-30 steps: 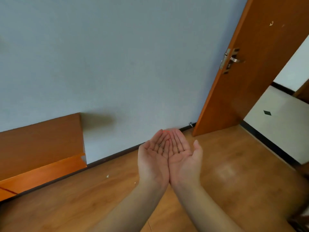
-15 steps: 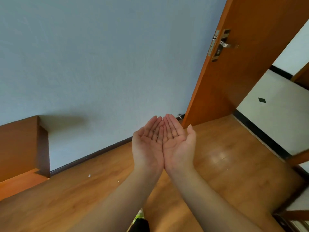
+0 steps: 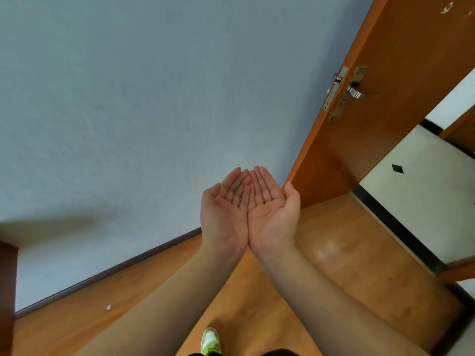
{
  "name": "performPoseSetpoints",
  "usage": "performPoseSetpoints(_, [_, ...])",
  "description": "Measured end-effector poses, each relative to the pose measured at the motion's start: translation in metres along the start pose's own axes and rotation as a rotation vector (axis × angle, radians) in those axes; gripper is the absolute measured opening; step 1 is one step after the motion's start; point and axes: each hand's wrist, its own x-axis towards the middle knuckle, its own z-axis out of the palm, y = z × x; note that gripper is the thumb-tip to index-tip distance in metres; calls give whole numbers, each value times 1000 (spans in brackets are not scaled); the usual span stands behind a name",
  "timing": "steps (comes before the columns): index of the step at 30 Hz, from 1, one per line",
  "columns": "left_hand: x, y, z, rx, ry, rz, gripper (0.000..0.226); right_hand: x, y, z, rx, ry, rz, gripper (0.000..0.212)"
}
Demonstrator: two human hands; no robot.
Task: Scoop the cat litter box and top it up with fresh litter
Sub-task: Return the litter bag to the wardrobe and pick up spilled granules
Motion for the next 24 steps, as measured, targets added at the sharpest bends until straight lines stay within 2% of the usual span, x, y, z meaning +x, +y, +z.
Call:
performPoseSetpoints(10, [103, -29, 48, -46, 69, 124, 44, 116, -40, 13, -82, -73, 84, 53])
performPoseSetpoints(18, [182, -72, 105, -151, 191, 287, 44, 220, -97, 14, -155, -158, 255, 54])
performPoseSetpoints(24, [214, -76, 110, -207, 281, 391, 44, 262, -93, 15, -130, -176, 385, 54])
